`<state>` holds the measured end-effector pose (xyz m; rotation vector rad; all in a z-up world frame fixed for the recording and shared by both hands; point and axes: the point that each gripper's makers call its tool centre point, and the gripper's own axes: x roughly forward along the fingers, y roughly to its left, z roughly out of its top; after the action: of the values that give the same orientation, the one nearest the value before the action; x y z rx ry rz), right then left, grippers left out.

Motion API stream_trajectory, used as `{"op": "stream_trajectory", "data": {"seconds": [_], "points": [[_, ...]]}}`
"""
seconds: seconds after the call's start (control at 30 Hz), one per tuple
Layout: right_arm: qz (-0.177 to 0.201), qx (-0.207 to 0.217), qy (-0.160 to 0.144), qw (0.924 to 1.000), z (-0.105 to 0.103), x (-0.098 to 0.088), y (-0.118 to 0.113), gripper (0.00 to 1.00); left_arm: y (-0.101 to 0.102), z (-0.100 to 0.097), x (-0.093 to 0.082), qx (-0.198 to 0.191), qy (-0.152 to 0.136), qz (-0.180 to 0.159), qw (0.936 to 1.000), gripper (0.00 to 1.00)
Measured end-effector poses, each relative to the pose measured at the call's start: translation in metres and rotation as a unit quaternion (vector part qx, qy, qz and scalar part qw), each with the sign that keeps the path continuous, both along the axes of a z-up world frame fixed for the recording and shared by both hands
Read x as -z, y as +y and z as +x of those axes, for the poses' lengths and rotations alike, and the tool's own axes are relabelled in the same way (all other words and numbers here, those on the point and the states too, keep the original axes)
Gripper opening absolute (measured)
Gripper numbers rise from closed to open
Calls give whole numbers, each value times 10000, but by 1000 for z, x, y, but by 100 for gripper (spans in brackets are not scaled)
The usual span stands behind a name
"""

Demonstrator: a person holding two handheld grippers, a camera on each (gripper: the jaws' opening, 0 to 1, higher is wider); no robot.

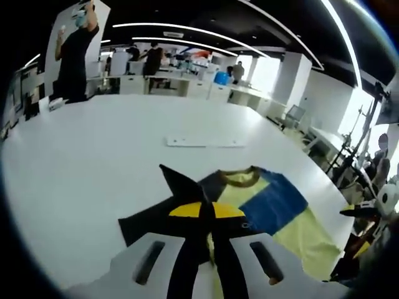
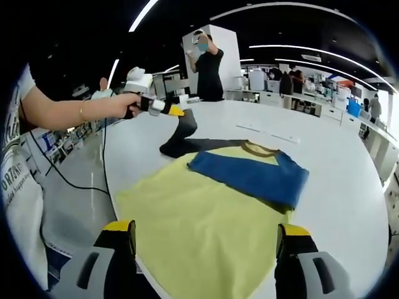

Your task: Fold the garment on the visible template until the final outline fits inside the template.

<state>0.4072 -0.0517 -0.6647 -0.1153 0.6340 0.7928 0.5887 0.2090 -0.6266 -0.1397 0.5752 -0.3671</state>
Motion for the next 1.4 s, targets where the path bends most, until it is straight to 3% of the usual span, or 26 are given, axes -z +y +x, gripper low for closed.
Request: {"op": "stream_trajectory", "data": {"seconds": [1.07, 1.4], "points": [[-51, 163, 97, 9998, -2, 7, -11, 91, -86, 25, -13, 491, -195, -736, 9959, 1], [-62, 151, 142, 9998, -3, 9, -11, 91, -113, 31, -16, 689, -295, -832, 9937, 1]]}}
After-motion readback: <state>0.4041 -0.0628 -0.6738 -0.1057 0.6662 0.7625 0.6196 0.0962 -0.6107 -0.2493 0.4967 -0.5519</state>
